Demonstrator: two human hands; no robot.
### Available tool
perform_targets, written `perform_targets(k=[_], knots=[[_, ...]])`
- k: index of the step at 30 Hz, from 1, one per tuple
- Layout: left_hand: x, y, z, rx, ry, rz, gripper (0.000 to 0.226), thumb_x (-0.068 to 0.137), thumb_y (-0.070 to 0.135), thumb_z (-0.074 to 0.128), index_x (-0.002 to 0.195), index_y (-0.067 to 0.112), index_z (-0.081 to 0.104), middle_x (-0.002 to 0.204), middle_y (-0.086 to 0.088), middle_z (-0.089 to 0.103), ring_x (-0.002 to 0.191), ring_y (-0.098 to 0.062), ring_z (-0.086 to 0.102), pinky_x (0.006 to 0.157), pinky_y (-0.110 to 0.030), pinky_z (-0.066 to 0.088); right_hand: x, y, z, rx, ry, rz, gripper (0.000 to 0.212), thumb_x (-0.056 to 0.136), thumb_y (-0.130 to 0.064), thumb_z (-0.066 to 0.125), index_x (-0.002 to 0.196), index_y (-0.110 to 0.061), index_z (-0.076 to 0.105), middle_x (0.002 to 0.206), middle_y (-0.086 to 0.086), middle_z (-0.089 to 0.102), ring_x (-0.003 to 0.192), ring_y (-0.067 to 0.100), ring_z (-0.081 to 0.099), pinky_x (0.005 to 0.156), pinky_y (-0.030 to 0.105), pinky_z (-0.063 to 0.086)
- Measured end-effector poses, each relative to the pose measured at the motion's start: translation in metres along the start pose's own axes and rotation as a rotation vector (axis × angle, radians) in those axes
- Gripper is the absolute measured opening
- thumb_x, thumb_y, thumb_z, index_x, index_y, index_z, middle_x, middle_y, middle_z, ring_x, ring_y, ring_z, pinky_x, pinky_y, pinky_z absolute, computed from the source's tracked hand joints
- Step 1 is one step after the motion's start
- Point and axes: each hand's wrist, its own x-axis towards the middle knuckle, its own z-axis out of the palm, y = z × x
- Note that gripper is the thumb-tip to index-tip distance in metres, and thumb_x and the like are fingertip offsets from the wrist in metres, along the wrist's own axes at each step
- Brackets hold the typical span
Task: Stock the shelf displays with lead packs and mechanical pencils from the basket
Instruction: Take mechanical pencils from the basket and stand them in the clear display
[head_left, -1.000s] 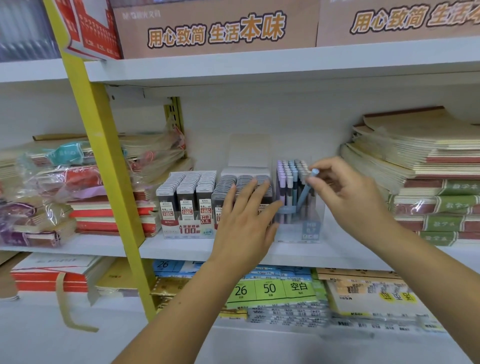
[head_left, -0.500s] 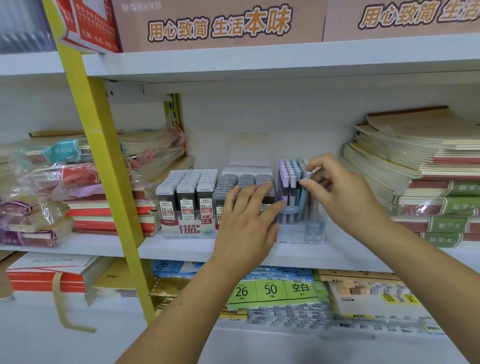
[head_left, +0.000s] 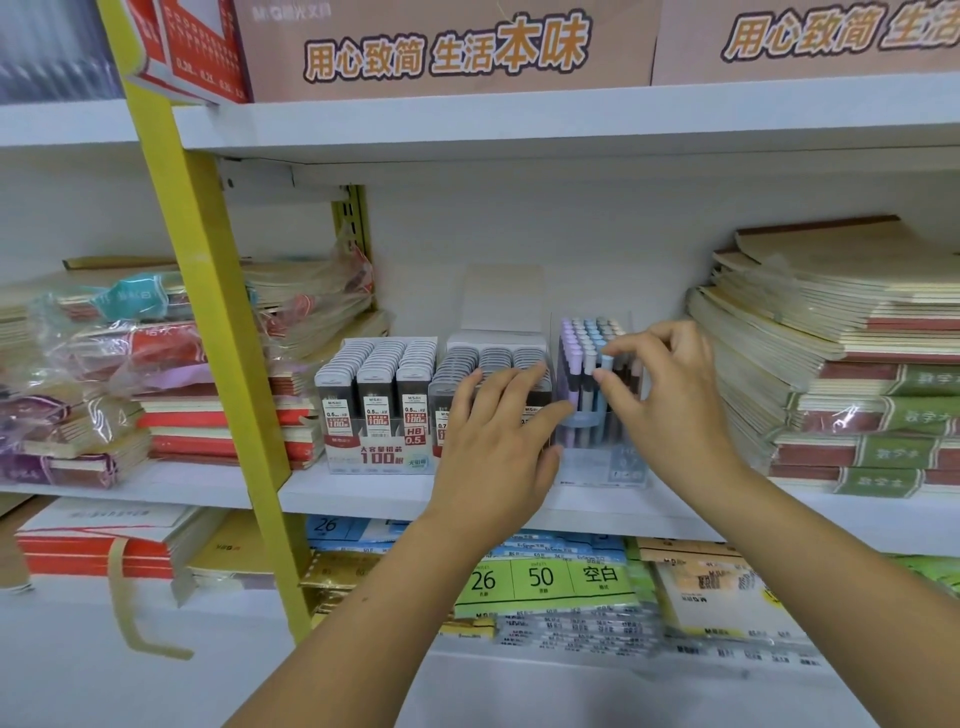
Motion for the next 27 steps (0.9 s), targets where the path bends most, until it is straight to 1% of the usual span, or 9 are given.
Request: perform_targets(k=[3, 5, 8, 11, 14, 17, 20, 24, 27], knots=[[0.001, -0.001, -0.007, -0.027, 0.005, 0.023, 0.048, 0.093, 0.037, 0.059, 0.140, 0.030, 0.053, 0.152, -0.002, 0.046, 0.140, -0.026, 0.040, 0.120, -0.048, 0.019, 0.003, -0.003, -0.003, 0.011, -0.026, 0.049, 0.025, 0.089, -0.027, 0.066, 0.113, -0.018, 0.065, 0.108, -0.002, 0.043, 0.109, 0.017, 0.039, 0.088, 0.023, 0.031], [0.005, -0.011, -0.016, -0.016, 0.045, 0.022, 0.049, 0.096, 0.039, 0.055, 0.144, 0.029, 0.049, 0.154, -0.001, 0.045, 0.142, -0.024, 0.038, 0.121, -0.045, 0.018, 0.011, -0.008, -0.009, -0.036, -0.076, 0.008, 0.037, 0.095, -0.034, 0.055, 0.129, -0.020, 0.057, 0.128, 0.002, 0.048, 0.125, 0.020, 0.037, 0.101, 0.032, 0.034], [0.015, -0.035, -0.031, -0.001, 0.036, -0.050, 0.047, 0.101, 0.043, 0.047, 0.145, 0.026, 0.048, 0.158, -0.001, 0.040, 0.148, -0.022, 0.030, 0.123, -0.044, 0.012, 0.031, -0.016, -0.012, -0.256, -0.307, -0.142, 0.056, 0.098, -0.051, 0.029, 0.150, -0.028, 0.031, 0.159, -0.004, 0.024, 0.148, 0.016, 0.010, 0.118, 0.038, 0.008], [0.020, -0.049, -0.031, -0.031, -0.092, -0.063, 0.052, 0.104, 0.048, 0.038, 0.151, 0.027, 0.040, 0.162, 0.001, 0.033, 0.151, -0.019, 0.023, 0.124, -0.039, 0.010, 0.040, -0.021, -0.005, -0.377, -0.492, -0.228, 0.065, 0.095, -0.060, 0.018, 0.153, -0.032, 0.015, 0.162, -0.008, 0.011, 0.149, 0.012, 0.000, 0.118, 0.036, -0.002], [0.019, -0.049, -0.027, -0.080, -0.127, -0.020, 0.050, 0.105, 0.045, 0.038, 0.150, 0.025, 0.043, 0.157, 0.000, 0.042, 0.147, -0.020, 0.032, 0.121, -0.034, 0.015, 0.037, -0.018, 0.003, -0.408, -0.569, -0.232, 0.060, 0.099, -0.055, 0.025, 0.154, -0.032, 0.016, 0.161, -0.006, 0.017, 0.149, 0.013, 0.009, 0.119, 0.032, 0.003], [0.019, -0.047, -0.025, -0.083, -0.094, -0.039, 0.048, 0.105, 0.044, 0.040, 0.147, 0.024, 0.047, 0.153, 0.000, 0.048, 0.143, -0.020, 0.039, 0.118, -0.032, 0.017, 0.036, -0.016, 0.004, -0.395, -0.534, -0.215, 0.055, 0.100, -0.049, 0.032, 0.152, -0.030, 0.025, 0.159, -0.005, 0.025, 0.147, 0.014, 0.021, 0.119, 0.032, 0.011], [0.020, -0.047, -0.024, -0.073, -0.097, -0.044, 0.049, 0.105, 0.046, 0.037, 0.148, 0.025, 0.047, 0.153, 0.002, 0.048, 0.144, -0.018, 0.038, 0.118, -0.031, 0.018, 0.037, -0.017, 0.005, -0.350, -0.538, -0.206, 0.052, 0.101, -0.047, 0.035, 0.150, -0.030, 0.031, 0.157, -0.006, 0.030, 0.145, 0.014, 0.025, 0.118, 0.033, 0.017], [0.017, -0.056, -0.031, -0.172, -0.105, -0.067, 0.051, 0.103, 0.051, 0.038, 0.149, 0.030, 0.044, 0.157, 0.004, 0.042, 0.146, -0.015, 0.033, 0.121, -0.033, 0.016, 0.044, -0.009, -0.010, -0.210, -0.463, -0.101, 0.052, 0.097, -0.050, 0.037, 0.145, -0.030, 0.041, 0.150, -0.006, 0.044, 0.136, 0.016, 0.041, 0.107, 0.033, 0.034], [0.015, -0.067, -0.036, -0.140, -0.088, -0.094, 0.052, 0.102, 0.053, 0.036, 0.148, 0.030, 0.046, 0.156, 0.005, 0.042, 0.146, -0.015, 0.033, 0.122, -0.035, 0.013, 0.039, 0.005, -0.018, -0.236, -0.471, -0.053, 0.054, 0.096, -0.054, 0.037, 0.145, -0.031, 0.041, 0.150, -0.008, 0.042, 0.135, 0.015, 0.041, 0.102, 0.028, 0.034]])
